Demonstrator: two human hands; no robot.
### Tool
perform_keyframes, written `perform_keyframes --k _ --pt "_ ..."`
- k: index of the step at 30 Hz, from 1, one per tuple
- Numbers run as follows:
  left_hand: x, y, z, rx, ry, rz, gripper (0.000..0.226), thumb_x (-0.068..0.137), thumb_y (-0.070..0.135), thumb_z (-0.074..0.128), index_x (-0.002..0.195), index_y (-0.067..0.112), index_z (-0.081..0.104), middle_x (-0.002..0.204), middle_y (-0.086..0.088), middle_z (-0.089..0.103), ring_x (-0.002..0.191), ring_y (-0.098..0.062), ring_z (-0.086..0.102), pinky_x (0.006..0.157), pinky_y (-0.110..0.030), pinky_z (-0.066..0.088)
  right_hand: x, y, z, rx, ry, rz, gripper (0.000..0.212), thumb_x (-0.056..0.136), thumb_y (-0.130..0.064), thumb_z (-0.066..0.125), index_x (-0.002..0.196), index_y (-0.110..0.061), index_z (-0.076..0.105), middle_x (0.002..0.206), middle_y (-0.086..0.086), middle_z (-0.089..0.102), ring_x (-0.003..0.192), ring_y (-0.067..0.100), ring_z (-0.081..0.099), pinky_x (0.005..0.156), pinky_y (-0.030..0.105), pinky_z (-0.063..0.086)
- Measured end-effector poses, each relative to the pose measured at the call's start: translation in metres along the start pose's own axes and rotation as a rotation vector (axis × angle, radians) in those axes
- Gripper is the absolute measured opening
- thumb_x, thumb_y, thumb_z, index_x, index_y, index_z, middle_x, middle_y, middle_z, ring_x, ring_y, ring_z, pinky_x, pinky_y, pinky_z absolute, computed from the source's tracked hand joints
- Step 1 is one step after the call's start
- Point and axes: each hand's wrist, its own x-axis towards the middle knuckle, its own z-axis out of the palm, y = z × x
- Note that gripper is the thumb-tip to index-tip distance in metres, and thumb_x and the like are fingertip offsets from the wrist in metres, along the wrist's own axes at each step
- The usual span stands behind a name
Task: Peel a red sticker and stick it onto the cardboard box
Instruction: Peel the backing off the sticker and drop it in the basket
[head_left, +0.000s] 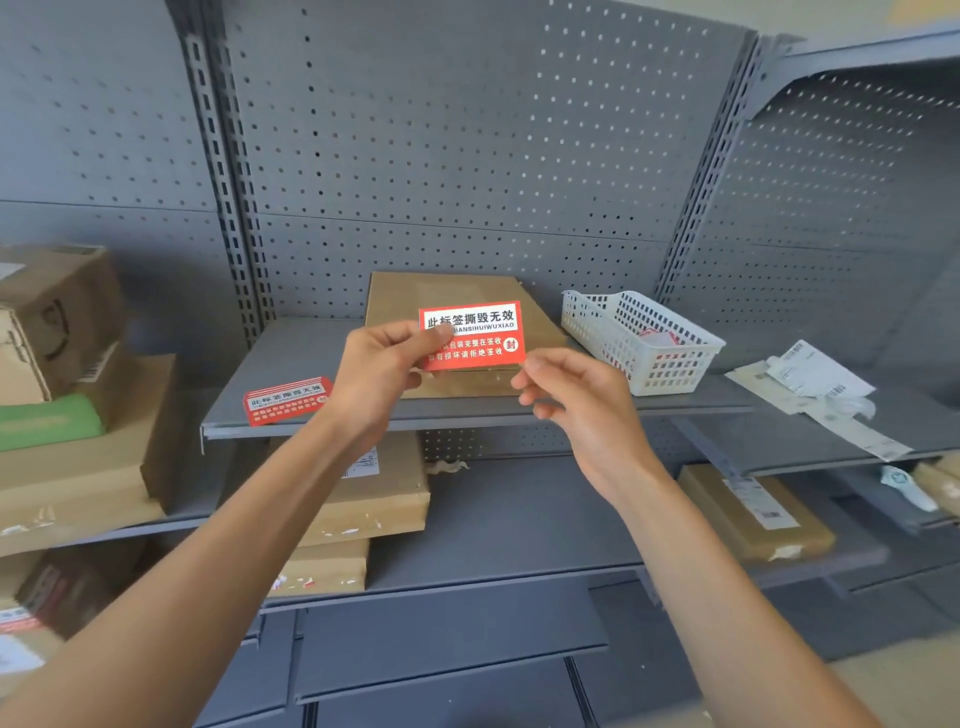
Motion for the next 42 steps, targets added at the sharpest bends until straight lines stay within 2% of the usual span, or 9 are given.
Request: perform_keyframes --k 6,10,14,17,19,23,29,37,42 --pt "0.003 -0.001 0.005 -0.023 -0.017 -0.05 0.019 0.095 0.024 0.07 0.081 0.012 0.075 0.079 -0.008 0.075 0.063 -0.014 0.062 0.066 -0.028 0.041 0.001 0.0 -0.005 -0.029 -0.019 -0.036 0.014 0.099 -0.01 0.062 0.092 -0.011 0.074 0.078 -0.001 0.075 0.073 0.013 0.065 0.07 0.03 0.047" --pt "0.003 -0.002 0.013 -0.007 0.039 -0.07 0.017 0.094 0.023 0.072 0.104 0.009 0.074 0.079 0.0 0.077 0.06 -0.012 0.064 0.065 -0.027 0.042 0.0 0.003 -0.004 -0.024 -0.034 -0.096 0.016 0.101 -0.01 0.059 0.092 -0.01 0.073 0.077 -0.003 0.074 0.073 0.012 0.063 0.07 0.03 0.046" --pt "0.0 -0.008 0.019 0.268 0.237 0.064 0.064 0.087 0.038 0.08 0.143 0.022 0.053 0.12 0.008 0.068 0.1 -0.007 0.067 0.084 -0.025 0.049 0.001 0.006 -0.005 -0.05 0.011 -0.152 0.018 0.103 -0.01 0.056 0.093 -0.008 0.07 0.074 -0.007 0.072 0.071 0.009 0.063 0.067 0.025 0.046" --pt "-0.015 -0.002 0.024 0.526 0.413 0.487 0.03 0.088 0.031 0.079 0.115 0.025 0.068 0.11 0.011 0.064 0.095 -0.013 0.061 0.085 -0.025 0.047 0.001 0.008 -0.005 -0.087 0.043 -0.19 0.018 0.104 -0.013 0.055 0.093 -0.008 0.069 0.073 -0.008 0.071 0.072 0.006 0.064 0.066 0.022 0.047" --pt "-0.026 0.007 0.036 0.548 0.326 0.62 0.008 0.089 0.022 0.078 0.095 0.022 0.073 0.094 0.012 0.068 0.084 -0.011 0.06 0.078 -0.021 0.044 0.001 0.008 -0.003 -0.118 0.053 -0.232 0.019 0.105 -0.013 0.054 0.094 -0.005 0.068 0.075 -0.007 0.069 0.073 0.004 0.063 0.067 0.021 0.048" --pt "-0.036 0.009 0.058 0.477 0.098 0.493 0.002 0.089 0.022 0.079 0.089 0.024 0.078 0.087 0.016 0.073 0.082 -0.004 0.06 0.076 -0.013 0.04 -0.003 0.005 0.002 -0.163 0.028 -0.339 0.022 0.106 -0.01 0.05 0.096 0.002 0.065 0.08 -0.003 0.066 0.074 0.0 0.06 0.072 0.014 0.045" --pt "-0.036 0.005 0.065 0.482 0.106 0.48 0.004 0.091 0.025 0.077 0.088 0.027 0.079 0.075 0.025 0.074 0.069 0.005 0.059 0.066 -0.006 0.035 -0.003 0.003 -0.002 -0.327 0.045 -0.424 0.019 0.106 -0.011 0.05 0.094 -0.007 0.064 0.082 -0.007 0.069 0.08 -0.002 0.064 0.078 0.017 0.048" --pt "-0.032 0.01 0.068 0.579 0.094 0.516 0.011 0.093 0.02 0.073 0.086 0.023 0.081 0.079 0.023 0.074 0.081 0.0 0.064 0.071 -0.003 0.035 0.006 0.007 -0.009 -0.509 0.076 -0.541 0.021 0.108 -0.014 0.048 0.095 -0.006 0.062 0.086 0.0 0.069 0.082 0.013 0.063 0.075 0.024 0.048" --pt "-0.029 0.008 0.068 0.631 0.094 0.528 0.014 0.093 0.024 0.073 0.082 0.027 0.08 0.08 0.029 0.071 0.087 -0.008 0.068 0.079 -0.012 0.044 0.011 0.012 -0.014 -0.551 0.05 -0.545 0.021 0.108 -0.014 0.047 0.094 -0.007 0.062 0.084 -0.001 0.066 0.08 0.015 0.061 0.075 0.028 0.048"
